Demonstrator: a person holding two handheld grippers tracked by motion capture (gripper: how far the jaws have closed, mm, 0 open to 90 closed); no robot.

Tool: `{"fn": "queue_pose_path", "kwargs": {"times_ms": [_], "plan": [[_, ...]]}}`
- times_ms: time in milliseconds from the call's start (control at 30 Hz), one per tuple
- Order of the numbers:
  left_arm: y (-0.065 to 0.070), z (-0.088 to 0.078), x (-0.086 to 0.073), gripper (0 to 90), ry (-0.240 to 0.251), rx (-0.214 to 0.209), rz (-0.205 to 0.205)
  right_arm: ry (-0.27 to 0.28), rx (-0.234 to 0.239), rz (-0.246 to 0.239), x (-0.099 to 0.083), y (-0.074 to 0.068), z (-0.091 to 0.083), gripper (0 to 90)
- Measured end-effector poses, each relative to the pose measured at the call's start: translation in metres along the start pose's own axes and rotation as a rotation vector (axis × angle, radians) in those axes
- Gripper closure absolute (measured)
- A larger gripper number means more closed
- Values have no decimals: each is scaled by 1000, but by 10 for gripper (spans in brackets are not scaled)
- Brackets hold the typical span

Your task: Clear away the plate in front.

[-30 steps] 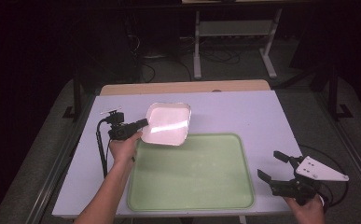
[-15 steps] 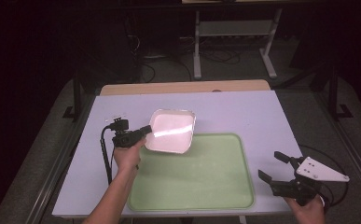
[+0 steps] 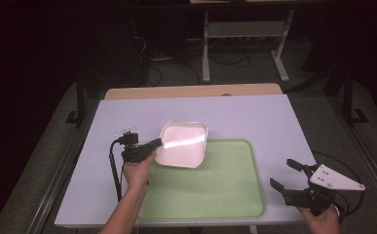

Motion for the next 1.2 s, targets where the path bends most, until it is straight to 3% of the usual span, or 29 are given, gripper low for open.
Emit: {"fn": "queue_pose_path", "kwargs": {"times_ms": [367, 1200], "plan": [[2, 2, -17, 885, -9, 27, 3, -3, -2, -3, 0, 0, -1, 138], [7, 5, -43, 885, -4, 60, -38, -6, 3, -3, -3, 2, -4, 139]]}}
Point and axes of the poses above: each handheld gripper's, and its own axes: z roughly forward along the jaws, x roughly out of its top, y roughly to its right, the point moved 5 cm from there along z, roughly forward along the jaws, and after that the axes turned 8 degrees about -y, right-handed, at the moved point
